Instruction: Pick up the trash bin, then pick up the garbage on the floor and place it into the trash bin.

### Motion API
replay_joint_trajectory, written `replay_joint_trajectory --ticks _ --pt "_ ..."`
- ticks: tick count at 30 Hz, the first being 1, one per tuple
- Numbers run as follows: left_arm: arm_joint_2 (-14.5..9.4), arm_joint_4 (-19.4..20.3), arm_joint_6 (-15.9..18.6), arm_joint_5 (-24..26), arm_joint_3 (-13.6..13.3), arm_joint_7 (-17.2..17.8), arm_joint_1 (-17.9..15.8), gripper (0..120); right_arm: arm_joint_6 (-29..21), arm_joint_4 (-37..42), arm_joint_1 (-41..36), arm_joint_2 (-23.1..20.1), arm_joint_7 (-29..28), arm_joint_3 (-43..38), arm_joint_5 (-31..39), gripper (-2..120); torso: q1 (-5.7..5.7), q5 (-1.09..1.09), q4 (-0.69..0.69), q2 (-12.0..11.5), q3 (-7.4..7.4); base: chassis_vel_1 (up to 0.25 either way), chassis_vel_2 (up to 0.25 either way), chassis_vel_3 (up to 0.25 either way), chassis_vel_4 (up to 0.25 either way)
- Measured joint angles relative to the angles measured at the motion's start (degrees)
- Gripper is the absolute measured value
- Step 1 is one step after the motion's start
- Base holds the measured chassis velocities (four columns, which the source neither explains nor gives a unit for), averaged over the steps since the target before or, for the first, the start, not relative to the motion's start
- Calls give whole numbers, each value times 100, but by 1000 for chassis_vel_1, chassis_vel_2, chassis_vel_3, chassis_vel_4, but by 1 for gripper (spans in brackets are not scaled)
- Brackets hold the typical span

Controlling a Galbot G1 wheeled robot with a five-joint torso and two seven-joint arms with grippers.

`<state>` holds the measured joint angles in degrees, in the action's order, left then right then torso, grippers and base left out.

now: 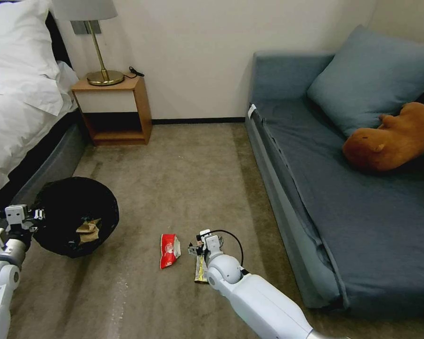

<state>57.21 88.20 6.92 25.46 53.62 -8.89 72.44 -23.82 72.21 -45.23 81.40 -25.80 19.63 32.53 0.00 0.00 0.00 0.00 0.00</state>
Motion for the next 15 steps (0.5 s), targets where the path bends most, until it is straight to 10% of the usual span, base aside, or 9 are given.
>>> replay_joint_trajectory --ticks 15 --pt "55 -47 -16 -31 -41 -22 -40 4 -44 46 -336 -35 12 46 -166 100 0 2 0 0 0 -68 61 62 -64"
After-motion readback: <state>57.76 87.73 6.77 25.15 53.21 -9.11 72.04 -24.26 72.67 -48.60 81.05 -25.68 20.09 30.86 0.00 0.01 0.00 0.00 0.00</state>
